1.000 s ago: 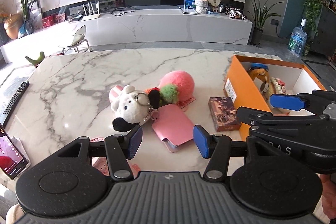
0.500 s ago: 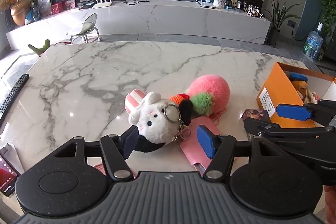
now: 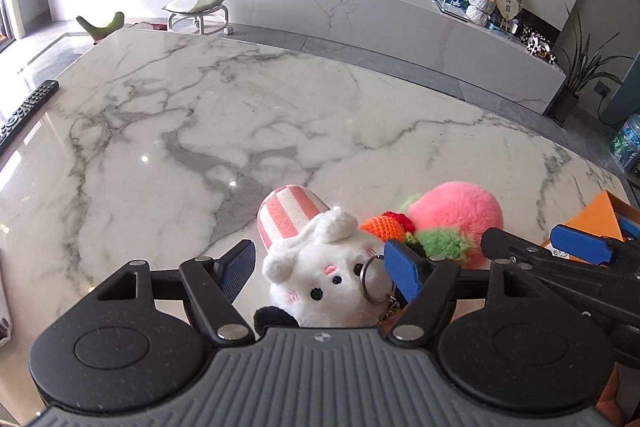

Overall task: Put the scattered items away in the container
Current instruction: 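Withdraw both tools and move toward the white bunny and pink pompom, then grasp the white striped-hat bunny with the left tool while the right tool grasps the pink pompom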

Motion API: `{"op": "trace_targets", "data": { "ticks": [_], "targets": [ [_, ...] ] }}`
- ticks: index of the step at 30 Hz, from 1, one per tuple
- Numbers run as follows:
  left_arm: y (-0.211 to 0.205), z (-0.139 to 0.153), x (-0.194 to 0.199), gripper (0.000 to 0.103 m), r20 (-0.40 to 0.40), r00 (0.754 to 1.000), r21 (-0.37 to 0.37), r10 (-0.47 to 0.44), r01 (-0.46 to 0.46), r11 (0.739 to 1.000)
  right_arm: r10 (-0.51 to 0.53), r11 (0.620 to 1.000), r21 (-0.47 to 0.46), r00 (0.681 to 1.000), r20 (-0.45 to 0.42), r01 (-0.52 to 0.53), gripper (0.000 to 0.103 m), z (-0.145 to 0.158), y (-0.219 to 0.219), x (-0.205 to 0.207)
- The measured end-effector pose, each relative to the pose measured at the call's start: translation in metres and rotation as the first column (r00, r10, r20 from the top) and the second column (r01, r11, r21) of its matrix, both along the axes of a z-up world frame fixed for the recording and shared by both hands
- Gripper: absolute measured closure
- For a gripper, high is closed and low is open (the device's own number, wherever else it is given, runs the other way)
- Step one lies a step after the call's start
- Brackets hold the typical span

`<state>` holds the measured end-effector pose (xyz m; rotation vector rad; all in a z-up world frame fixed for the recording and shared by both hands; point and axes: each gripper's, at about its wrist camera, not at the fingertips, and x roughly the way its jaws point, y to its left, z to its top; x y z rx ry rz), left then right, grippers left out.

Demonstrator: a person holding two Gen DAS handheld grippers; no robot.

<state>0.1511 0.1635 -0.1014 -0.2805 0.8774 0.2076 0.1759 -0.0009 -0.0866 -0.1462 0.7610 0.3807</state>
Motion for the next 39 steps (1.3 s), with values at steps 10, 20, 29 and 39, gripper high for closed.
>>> {"op": "trace_targets", "data": {
  "ticks": [10,20,29,39],
  "targets": [
    [0.011,-0.022,0.022,0.015,-0.03,0.999,-0.096,0.011,-0.014,0.995,-0.044,0.999,0.016,0.996,-0.077,0.046,0.028,-0.025,0.01,0.039],
    [0.012,-0.035,0.028,0.015,-0.025,1.0,-0.088,-0.006,0.003,0.996,-0.055,0.997,0.04,0.986,-0.156,0.062,0.029,-0.049,0.014,0.058],
    [0.008,-0.046,0.027,0.019,-0.035,0.999,-0.072,-0.02,0.018,0.997,-0.013,0.999,0.036,0.98,-0.198,0.02,0.055,-0.065,0.021,0.055],
    [0.008,-0.032,0.013,0.023,-0.017,1.0,-0.052,-0.005,0.004,0.999,0.033,0.999,0.043,0.99,-0.137,-0.027,0.078,-0.044,0.021,0.041]
  ]
}}
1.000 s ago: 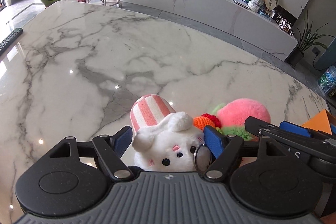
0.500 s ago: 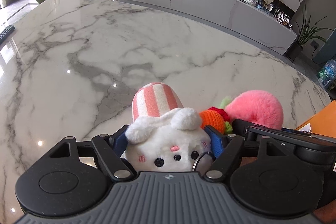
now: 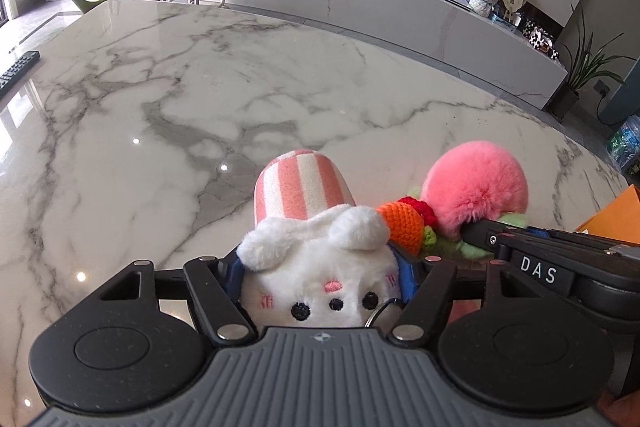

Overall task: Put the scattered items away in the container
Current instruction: 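Grasp the white striped-hat bunny with the left tool while the right tool grasps the pink pompom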

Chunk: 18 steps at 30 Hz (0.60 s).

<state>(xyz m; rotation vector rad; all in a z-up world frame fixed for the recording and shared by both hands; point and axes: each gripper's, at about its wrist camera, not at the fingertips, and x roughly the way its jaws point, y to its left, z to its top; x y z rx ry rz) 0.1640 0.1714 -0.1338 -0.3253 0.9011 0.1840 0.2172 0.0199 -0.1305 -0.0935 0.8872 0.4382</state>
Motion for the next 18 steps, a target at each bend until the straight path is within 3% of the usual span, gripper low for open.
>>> {"op": "trace_targets", "data": {
  "ticks": [18],
  "targets": [
    [-0.032,0.067,-0.047,0.023,0.106,0.993,0.055,-0.047,0.042,0.998,-0.016,0.998,0.069,0.995,0.102,0.009,0.08,0.065,-0.034,-0.065]
  ]
}}
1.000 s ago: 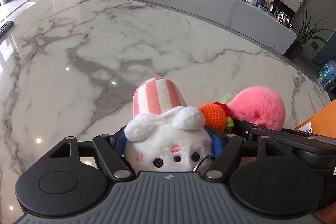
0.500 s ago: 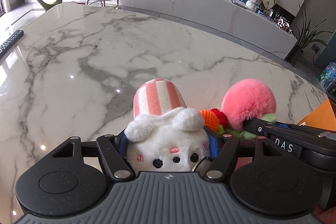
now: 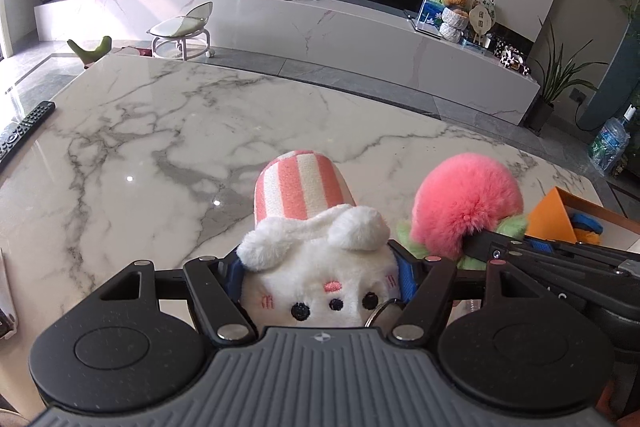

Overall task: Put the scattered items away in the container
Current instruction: 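Grasp the white striped-hat bunny with the left tool while the right tool grasps the pink pompom, then carry the bunny and pompom over the orange shoebox with both tools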

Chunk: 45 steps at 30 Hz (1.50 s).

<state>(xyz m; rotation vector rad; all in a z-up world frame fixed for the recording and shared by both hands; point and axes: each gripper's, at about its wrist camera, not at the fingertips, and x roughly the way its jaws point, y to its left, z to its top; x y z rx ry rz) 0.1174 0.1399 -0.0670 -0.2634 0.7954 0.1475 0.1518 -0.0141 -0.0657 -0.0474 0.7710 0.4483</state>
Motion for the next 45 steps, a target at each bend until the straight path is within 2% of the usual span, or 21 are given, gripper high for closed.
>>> {"op": "trace_targets", "data": {
  "ticks": [12,22,31,45],
  "targets": [
    [-0.036,0.048,-0.042,0.023,0.086,0.995,0.065,-0.052,0.046,0.997,-0.047,0.998,0.055,0.993,0.107,0.041,0.08,0.049,-0.042,-0.061],
    [-0.079,0.075,-0.07,0.023,0.147,0.981,0.116,-0.125,0.108,0.987,-0.103,0.989,0.122,0.978,0.179,0.082,0.08,0.077,-0.086,-0.104],
    [-0.13,0.084,-0.072,0.023,0.165,0.961,0.168,-0.22,0.193,0.967,-0.189,0.973,0.171,0.961,0.2,0.156,0.08,0.082,-0.141,-0.12],
    [-0.22,0.073,-0.041,0.023,0.14,0.906,0.213,-0.399,0.366,0.906,-0.321,0.938,0.188,0.934,0.159,0.291,0.08,0.066,-0.23,-0.106]
  ]
}}
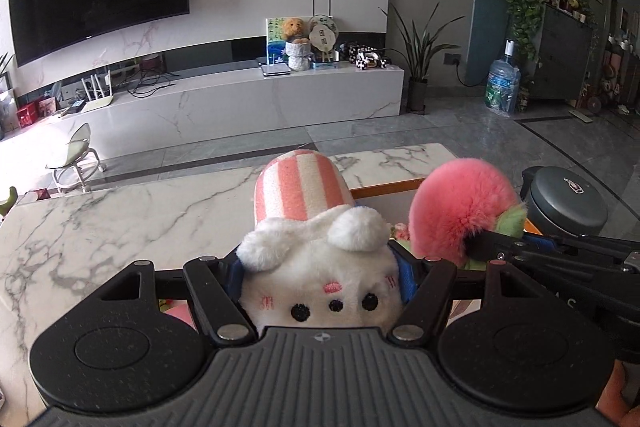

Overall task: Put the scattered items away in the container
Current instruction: 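Carry the bunny and pompom over the orange shoebox with both tools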

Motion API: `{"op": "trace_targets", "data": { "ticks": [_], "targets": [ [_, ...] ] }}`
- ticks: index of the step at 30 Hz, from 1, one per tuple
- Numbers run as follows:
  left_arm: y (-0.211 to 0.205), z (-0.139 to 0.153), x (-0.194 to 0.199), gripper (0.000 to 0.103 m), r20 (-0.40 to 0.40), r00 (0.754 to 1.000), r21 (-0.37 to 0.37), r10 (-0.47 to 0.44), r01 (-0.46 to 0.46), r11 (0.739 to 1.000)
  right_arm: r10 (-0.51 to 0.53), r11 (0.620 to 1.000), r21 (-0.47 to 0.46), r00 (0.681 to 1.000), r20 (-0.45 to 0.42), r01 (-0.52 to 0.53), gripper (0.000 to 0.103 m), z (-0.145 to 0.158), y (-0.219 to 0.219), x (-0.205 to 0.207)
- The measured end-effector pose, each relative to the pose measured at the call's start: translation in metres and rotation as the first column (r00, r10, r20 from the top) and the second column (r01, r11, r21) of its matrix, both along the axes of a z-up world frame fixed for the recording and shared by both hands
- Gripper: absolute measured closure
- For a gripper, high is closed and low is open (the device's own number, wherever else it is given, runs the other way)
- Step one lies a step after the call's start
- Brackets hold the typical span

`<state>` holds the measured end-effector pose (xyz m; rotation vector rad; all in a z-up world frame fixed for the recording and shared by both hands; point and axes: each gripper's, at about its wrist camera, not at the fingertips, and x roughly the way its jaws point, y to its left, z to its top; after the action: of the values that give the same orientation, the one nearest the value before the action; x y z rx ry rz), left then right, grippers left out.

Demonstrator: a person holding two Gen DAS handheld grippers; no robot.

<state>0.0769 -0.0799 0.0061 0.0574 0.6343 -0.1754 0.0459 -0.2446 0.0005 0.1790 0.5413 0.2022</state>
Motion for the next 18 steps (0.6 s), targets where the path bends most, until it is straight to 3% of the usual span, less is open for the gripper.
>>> {"op": "trace_targets", "data": {
  "ticks": [8,12,15,18],
  "targets": [
    [-0.031,-0.011,0.032,0.023,-0.047,0.996,-0.014,-0.071,0.07,0.997,-0.019,1.0,-0.002,0.997,-0.068,0.019,0.08,-0.014,-0.031,0.029],
    [-0.038,-0.014,0.048,0.023,-0.05,0.995,0.035,-0.085,0.087,0.996,-0.013,1.0,0.024,0.993,-0.114,0.016,0.08,-0.025,-0.041,0.045],
    [-0.038,-0.031,0.059,0.023,-0.132,0.988,0.071,-0.079,0.089,0.994,0.005,0.999,0.035,0.988,-0.154,0.0,0.08,-0.035,-0.041,0.055],
    [-0.029,-0.049,0.066,0.023,-0.208,0.976,0.055,-0.064,0.077,0.996,0.041,0.999,0.019,0.978,-0.203,-0.038,0.08,-0.047,-0.034,0.065]
  ]
}}
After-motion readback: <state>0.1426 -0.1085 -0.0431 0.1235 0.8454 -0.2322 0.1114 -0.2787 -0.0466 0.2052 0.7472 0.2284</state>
